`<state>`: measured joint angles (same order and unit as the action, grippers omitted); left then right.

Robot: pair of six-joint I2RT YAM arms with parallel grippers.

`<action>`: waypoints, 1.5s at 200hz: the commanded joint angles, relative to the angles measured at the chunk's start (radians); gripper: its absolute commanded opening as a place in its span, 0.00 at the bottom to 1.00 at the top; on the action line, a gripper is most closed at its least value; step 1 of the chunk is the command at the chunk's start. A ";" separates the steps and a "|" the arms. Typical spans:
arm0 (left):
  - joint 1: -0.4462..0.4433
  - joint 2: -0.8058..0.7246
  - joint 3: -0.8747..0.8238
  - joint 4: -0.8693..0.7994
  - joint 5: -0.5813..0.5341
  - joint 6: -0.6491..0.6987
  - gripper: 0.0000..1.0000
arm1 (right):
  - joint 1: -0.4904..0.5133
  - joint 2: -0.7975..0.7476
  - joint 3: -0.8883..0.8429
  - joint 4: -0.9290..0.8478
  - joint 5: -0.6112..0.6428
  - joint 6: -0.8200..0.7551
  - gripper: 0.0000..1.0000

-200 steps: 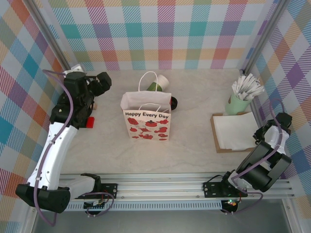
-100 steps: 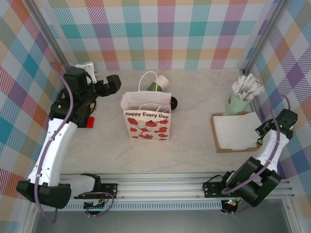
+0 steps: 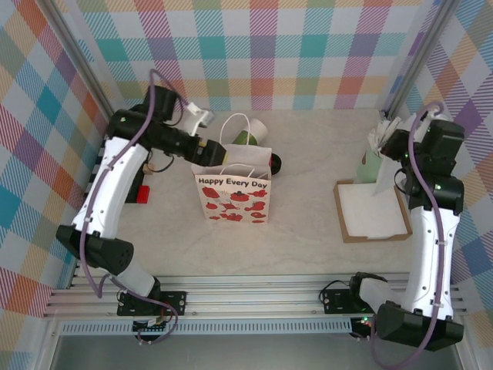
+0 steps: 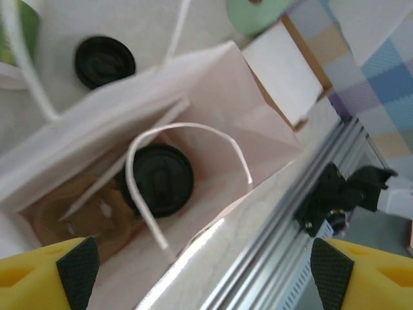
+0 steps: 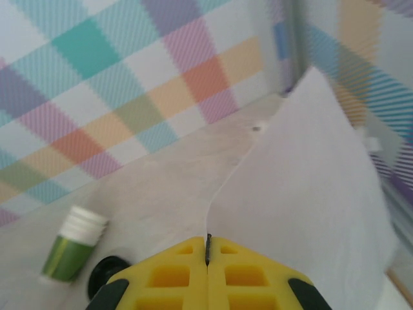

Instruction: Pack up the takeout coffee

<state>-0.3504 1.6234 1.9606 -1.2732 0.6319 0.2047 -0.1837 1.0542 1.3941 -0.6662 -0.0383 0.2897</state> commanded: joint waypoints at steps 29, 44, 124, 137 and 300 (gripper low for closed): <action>-0.129 0.040 0.010 0.014 -0.324 -0.042 0.86 | 0.230 0.079 0.143 0.028 -0.091 -0.053 0.00; -0.120 0.093 0.068 -0.061 -0.368 -0.051 0.84 | 0.325 0.123 0.221 0.006 -0.075 -0.092 0.00; -0.152 0.256 0.207 -0.277 -0.460 -0.127 0.57 | 0.510 0.322 0.434 -0.047 -0.039 -0.209 0.00; -0.163 0.263 0.204 -0.283 -0.444 -0.139 0.56 | 0.528 0.339 0.454 -0.055 -0.041 -0.222 0.00; -0.174 0.104 0.035 0.030 -0.400 -0.153 0.17 | 0.599 0.408 0.686 -0.066 -0.121 -0.263 0.00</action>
<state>-0.5167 1.8206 2.0293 -1.3548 0.2001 0.0479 0.4007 1.4502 2.0182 -0.7280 -0.1150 0.0578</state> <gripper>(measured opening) 0.201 0.065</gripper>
